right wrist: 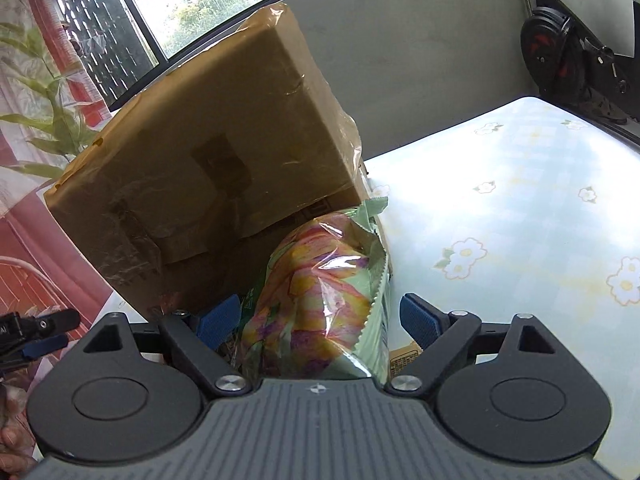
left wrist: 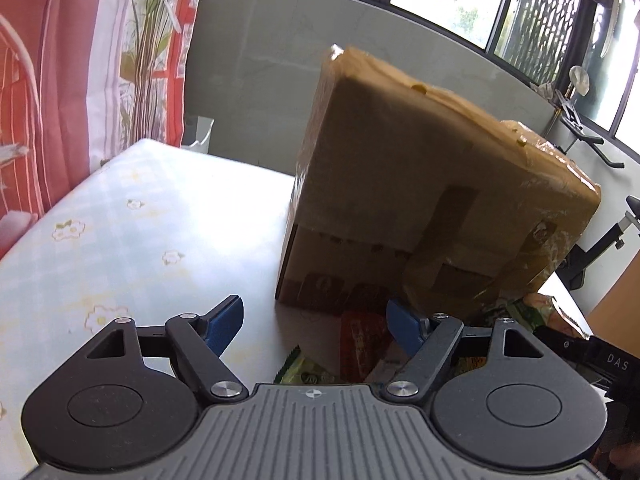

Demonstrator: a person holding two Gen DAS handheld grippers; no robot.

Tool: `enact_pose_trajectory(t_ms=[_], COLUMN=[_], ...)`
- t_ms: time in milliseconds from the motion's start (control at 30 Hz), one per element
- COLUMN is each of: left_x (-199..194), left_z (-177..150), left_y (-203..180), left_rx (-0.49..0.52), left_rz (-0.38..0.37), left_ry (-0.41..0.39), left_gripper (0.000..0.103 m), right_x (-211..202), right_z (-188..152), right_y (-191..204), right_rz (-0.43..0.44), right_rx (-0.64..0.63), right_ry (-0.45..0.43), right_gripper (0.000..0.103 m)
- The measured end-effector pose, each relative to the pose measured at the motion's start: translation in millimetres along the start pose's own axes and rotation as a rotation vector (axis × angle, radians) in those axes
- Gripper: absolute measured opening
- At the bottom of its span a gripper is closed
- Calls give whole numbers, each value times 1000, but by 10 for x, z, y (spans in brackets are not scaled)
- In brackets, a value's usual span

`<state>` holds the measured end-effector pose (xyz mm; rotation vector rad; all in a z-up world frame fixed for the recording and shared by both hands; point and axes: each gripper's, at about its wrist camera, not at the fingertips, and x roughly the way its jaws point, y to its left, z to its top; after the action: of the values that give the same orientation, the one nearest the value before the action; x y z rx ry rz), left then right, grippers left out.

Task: Organize snacks
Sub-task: 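Grasp the pink-and-yellow bread bag with the right tool while the left tool reaches a small green packet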

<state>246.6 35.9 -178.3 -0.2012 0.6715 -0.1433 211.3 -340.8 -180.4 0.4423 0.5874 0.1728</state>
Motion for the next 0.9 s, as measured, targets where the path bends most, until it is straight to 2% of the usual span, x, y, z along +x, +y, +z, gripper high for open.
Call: enact_pose_trajectory(t_ms=[67,100,200,433,667,800,900], left_x=[43,64,111,176,182,240,309], left_z=[-79,-103,-155,-199,-209,-237,-293], left_y=[11,14,-3,-56,-75,-71,-64], left_rx=[-2,-1,8,37,21,-22,-60], left_rz=[1,1,-1,-10,-5,23,-3], left_ry=[35,49,80,109,116,176,233], left_gripper=[79,77,74,71,71,57,57], right_x=[-31,-49,-120,-213,-276,-263,-229], right_z=[-41,-61,-136,-172,-178,-182,-167], right_y=[36,33,19,77,140,105,167], right_rz=[-6,-14,6,4,18,20,16], right_rx=[-21,-36,-57,-78,-68,-54,-59], right_ry=[-17,-25,-46,-64,-61,-53,-53], right_gripper=[77,70,65,62,59,59,59])
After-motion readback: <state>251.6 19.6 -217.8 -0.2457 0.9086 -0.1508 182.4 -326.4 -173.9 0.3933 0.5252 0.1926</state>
